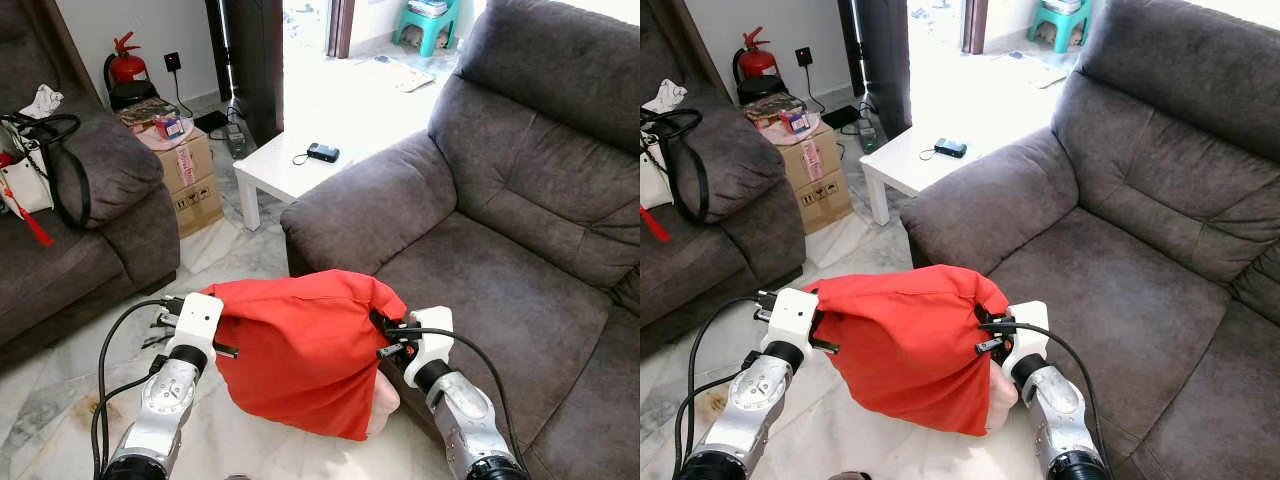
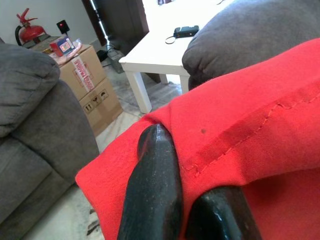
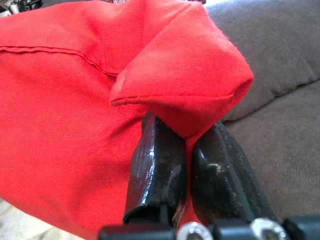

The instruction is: Move the pillow to the sofa from floor

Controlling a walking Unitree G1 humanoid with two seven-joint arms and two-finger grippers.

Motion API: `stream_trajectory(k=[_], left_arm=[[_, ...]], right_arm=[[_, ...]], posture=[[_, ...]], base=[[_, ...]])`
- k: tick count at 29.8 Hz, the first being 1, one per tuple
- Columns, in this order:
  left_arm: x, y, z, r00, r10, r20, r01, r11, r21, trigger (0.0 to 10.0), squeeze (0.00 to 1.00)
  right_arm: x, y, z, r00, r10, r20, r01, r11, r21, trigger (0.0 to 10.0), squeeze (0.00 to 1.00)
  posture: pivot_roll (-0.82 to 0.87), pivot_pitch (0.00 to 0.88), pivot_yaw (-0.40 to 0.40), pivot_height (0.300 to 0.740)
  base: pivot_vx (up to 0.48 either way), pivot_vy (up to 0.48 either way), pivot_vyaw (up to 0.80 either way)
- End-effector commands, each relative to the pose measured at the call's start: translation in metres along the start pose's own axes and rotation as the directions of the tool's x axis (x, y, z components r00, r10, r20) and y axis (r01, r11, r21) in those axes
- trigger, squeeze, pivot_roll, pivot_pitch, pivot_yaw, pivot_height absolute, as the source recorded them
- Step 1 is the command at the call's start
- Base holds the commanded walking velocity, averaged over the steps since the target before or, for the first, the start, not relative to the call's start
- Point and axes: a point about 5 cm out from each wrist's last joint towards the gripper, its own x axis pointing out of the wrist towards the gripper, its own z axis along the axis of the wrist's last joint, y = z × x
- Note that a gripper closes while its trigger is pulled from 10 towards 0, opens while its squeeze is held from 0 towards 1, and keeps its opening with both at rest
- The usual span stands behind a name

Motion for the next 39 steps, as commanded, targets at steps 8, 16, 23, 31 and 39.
stream_trajectory(k=[8,16,23,31,39], left_arm=[[0.001,0.005,0.013,0.996,0.007,0.084,-0.006,1.000,-0.011,10.0,0.00],[-0.001,0.008,0.012,0.995,0.044,0.089,-0.039,0.998,-0.053,10.0,0.00],[-0.006,0.002,0.007,0.996,0.039,0.079,-0.035,0.998,-0.049,10.0,0.00],[-0.003,0.004,0.009,0.995,0.057,0.087,-0.055,0.998,-0.027,10.0,0.00],[-0.002,-0.002,0.008,0.995,0.040,0.086,-0.038,0.999,-0.024,10.0,0.00]], right_arm=[[-0.001,-0.017,0.014,0.995,-0.076,0.069,0.077,0.997,-0.007,10.0,0.00],[-0.001,-0.019,0.015,0.997,-0.061,0.052,0.062,0.998,-0.032,10.0,0.00],[0.002,-0.023,0.020,0.997,-0.061,0.053,0.063,0.997,-0.047,10.0,0.00],[0.002,-0.023,0.020,0.997,-0.055,0.054,0.057,0.997,-0.054,10.0,0.00],[0.004,-0.025,0.023,0.996,-0.068,0.057,0.071,0.996,-0.061,10.0,0.00]], posture=[[0.14,0.036,-0.026,0.740],[0.15,0.042,-0.051,0.740],[0.15,0.029,-0.064,0.740],[0.14,0.012,-0.068,0.740],[0.14,0.012,-0.071,0.740]], base=[[0.000,0.000,-0.60],[0.000,0.000,-0.79],[0.000,0.000,-0.79],[0.000,-0.208,-0.79],[0.000,0.000,-0.79]])
